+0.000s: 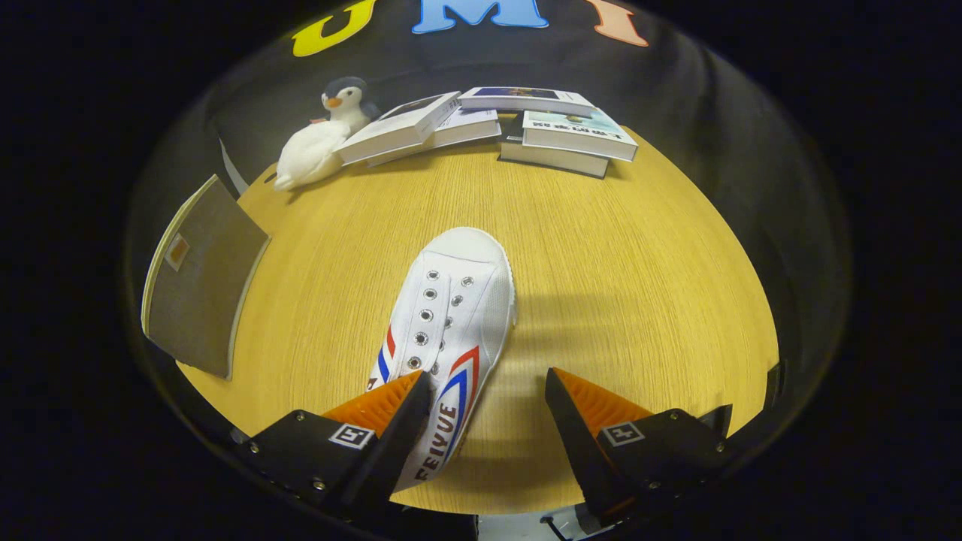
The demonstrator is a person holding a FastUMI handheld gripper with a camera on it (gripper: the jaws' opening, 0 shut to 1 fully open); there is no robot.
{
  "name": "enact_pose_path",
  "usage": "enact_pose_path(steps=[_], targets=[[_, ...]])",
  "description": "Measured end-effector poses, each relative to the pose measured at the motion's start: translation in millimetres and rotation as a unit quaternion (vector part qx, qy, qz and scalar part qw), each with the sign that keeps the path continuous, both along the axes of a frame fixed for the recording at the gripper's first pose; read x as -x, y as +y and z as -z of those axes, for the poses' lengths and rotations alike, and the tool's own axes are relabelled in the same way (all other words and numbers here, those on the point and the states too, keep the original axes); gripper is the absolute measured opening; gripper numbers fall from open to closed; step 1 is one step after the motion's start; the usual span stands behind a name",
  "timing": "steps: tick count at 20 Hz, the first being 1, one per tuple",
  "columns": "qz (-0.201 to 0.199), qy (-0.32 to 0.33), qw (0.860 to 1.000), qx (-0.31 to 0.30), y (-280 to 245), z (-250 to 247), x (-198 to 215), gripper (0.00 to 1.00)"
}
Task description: Open the storage box then place both shoes into the box .Put the left shoe in first, then the right shoe, with the right side of both shoes facing outward in a uniform manner.
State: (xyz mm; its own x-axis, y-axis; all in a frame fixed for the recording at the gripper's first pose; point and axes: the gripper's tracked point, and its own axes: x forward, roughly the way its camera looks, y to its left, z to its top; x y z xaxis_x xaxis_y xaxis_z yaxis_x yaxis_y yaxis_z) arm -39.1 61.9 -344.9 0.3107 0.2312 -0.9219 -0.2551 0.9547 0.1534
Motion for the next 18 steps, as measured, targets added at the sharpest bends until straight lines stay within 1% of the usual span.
enact_pose_path(steps=[1, 2, 3, 5, 6, 7, 9, 10, 11, 15, 16, 17, 18], targets=[[-0.001, 0.002, 1.000, 0.000, 1, 1, 1, 0.94], [0.000, 0.006, 1.000, -0.003, 5, 3, 1, 0.89], [0.000, 0.007, 1.000, -0.007, 8, 3, 1, 0.80], [0.001, 0.017, 1.000, -0.023, 18, 3, 7, 0.70], [0.001, 0.016, 1.000, -0.017, 17, 4, 4, 0.48], [-0.004, 0.016, 1.000, -0.008, 18, 4, 5, 0.46], [-0.014, 0.016, 1.000, 0.005, 13, 3, 5, 0.46], [-0.005, 0.021, 1.000, -0.001, 15, 0, 5, 0.37], [-0.007, 0.023, 1.000, -0.004, 14, 3, 6, 0.27], [0.000, 0.027, 1.000, -0.014, 14, 3, 5, 0.27], [0.034, 0.012, 0.999, -0.001, 6, 1, -1, 0.27], [0.047, 0.022, 0.999, -0.014, 7, 7, 0, 0.00], [0.064, 0.021, 0.997, -0.026, 6, 4, -2, 0.00]])
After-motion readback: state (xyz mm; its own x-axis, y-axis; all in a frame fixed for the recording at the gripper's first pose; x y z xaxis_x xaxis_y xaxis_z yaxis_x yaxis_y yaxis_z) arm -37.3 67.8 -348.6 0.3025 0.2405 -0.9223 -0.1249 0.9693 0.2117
